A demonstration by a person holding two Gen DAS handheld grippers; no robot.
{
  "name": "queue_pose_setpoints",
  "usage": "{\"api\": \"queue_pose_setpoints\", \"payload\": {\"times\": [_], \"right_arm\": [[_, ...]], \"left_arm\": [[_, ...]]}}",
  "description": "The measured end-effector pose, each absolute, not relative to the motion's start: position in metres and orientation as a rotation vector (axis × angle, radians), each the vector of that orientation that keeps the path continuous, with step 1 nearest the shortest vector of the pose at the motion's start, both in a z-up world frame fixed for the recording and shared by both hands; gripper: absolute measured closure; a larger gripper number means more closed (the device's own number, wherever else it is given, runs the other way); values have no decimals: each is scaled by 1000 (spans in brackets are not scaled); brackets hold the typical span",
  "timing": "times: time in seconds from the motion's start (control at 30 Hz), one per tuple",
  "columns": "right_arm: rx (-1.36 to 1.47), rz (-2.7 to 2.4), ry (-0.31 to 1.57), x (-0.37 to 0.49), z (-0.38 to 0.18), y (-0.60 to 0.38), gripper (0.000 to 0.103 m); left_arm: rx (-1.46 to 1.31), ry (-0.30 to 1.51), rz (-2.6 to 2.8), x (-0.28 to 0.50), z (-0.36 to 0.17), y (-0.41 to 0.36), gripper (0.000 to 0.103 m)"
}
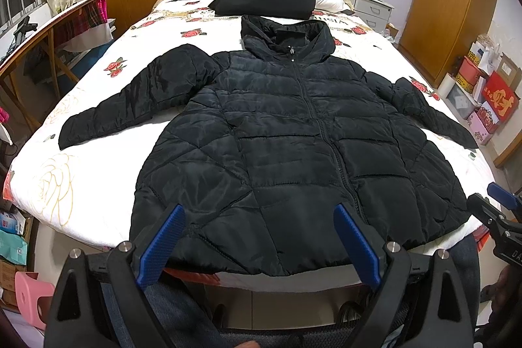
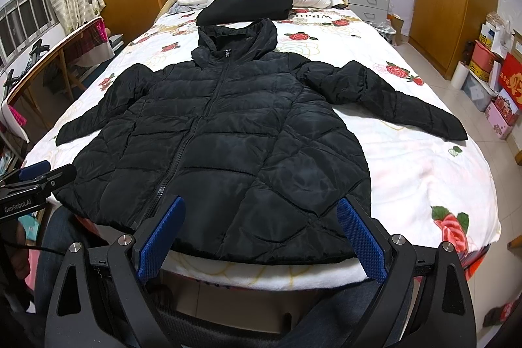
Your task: Fold large clothes
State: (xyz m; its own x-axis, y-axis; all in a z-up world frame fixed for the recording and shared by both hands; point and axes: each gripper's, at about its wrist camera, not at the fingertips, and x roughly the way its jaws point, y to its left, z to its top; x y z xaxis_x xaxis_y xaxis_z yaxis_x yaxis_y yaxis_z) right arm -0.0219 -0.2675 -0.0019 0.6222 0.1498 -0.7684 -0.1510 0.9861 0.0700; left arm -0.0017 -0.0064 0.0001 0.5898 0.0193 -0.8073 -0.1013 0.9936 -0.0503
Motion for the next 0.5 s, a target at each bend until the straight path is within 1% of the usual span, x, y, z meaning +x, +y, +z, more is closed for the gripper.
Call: {"api": "queue_pose_setpoints", "payload": {"times": [0.5], "right_arm": [[0, 173, 884, -21, -3, -266, 8]], "left_arm": [[-97, 939, 69, -1, 1, -6, 9]]}}
